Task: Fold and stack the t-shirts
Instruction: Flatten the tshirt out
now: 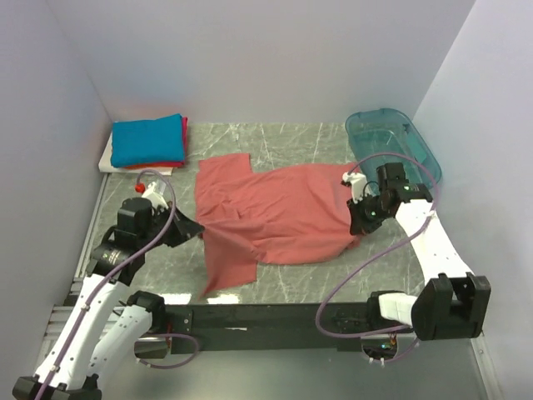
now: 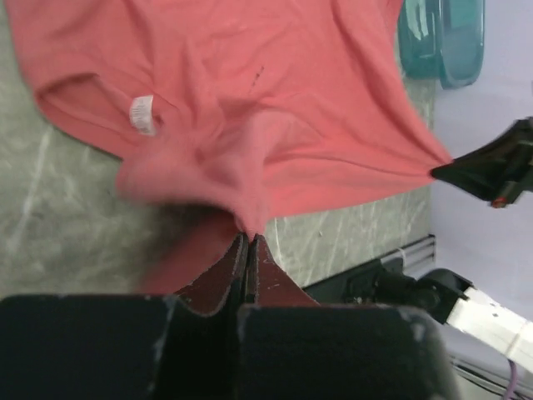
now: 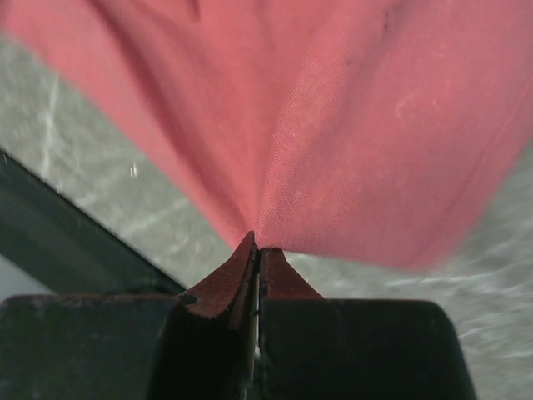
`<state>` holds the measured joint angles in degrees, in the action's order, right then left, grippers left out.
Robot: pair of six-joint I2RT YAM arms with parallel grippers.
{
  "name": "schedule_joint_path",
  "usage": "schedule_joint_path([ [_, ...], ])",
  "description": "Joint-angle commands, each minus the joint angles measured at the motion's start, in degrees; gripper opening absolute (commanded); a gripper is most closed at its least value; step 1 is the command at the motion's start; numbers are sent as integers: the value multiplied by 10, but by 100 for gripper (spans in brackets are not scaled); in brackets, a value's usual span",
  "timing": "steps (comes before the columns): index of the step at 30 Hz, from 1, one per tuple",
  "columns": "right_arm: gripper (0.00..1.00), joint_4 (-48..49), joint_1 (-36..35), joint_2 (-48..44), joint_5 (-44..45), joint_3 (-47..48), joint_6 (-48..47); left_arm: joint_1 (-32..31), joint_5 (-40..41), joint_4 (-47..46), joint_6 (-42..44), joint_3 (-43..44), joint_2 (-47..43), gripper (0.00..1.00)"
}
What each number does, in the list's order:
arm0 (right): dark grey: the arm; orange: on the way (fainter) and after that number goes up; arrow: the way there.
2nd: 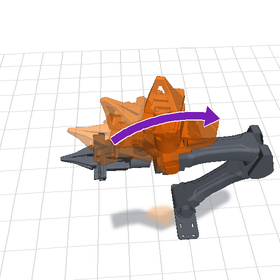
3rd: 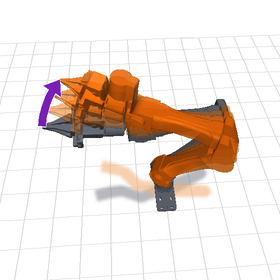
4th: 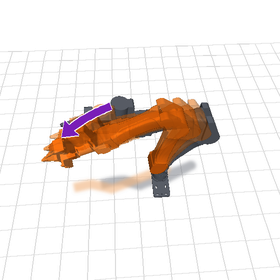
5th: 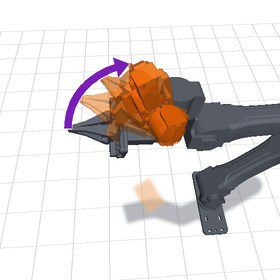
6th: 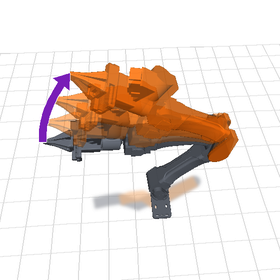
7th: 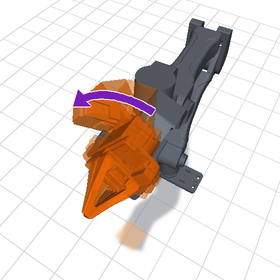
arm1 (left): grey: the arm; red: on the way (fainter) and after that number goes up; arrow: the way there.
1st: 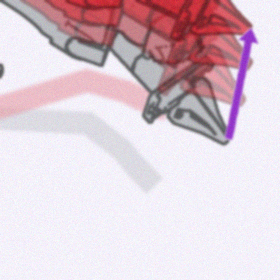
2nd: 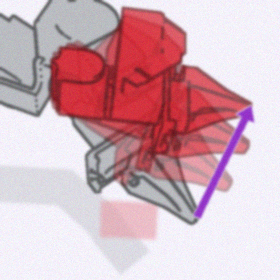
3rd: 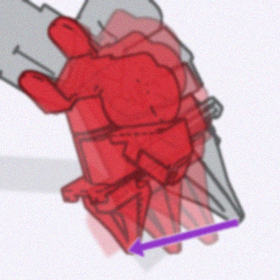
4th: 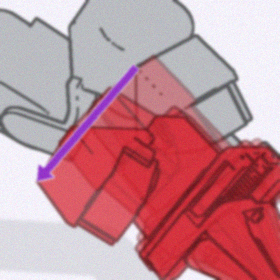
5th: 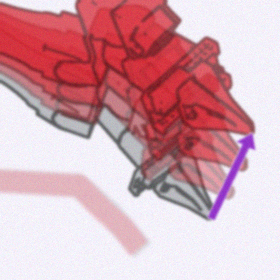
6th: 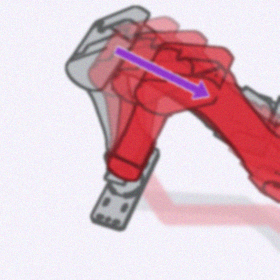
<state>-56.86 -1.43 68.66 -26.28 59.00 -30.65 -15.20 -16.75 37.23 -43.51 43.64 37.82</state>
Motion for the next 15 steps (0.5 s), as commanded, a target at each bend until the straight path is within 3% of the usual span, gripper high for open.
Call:
schedule_joint_path([
  [1, 0, 10, 0, -7, 3, -1, -34, 1, -42, -41, -40, -22, -23, 1],
  [6, 2, 4, -11, 157, -5, 50, -22, 0, -35, -100, -38, -71, 44, 0],
  [7, 25, 12, -10, 195, 3, 73, -3, 0, -31, -114, -38, -74, 60, 0],
  [9, 43, 35, -11, 211, 16, 86, 16, 0, -19, -131, -36, -84, 71, 0],
  [10, 57, 63, -11, 205, 26, 90, 31, 0, -12, -138, -35, -86, 76, 1],
  [13, 66, 93, -11, 173, 40, 95, 47, 0, 14, -152, -31, -87, 78, 0],
  [15, 67, 84, -6, 157, 45, 94, 40, 0, 32, -156, -26, -89, 76, 0],
])
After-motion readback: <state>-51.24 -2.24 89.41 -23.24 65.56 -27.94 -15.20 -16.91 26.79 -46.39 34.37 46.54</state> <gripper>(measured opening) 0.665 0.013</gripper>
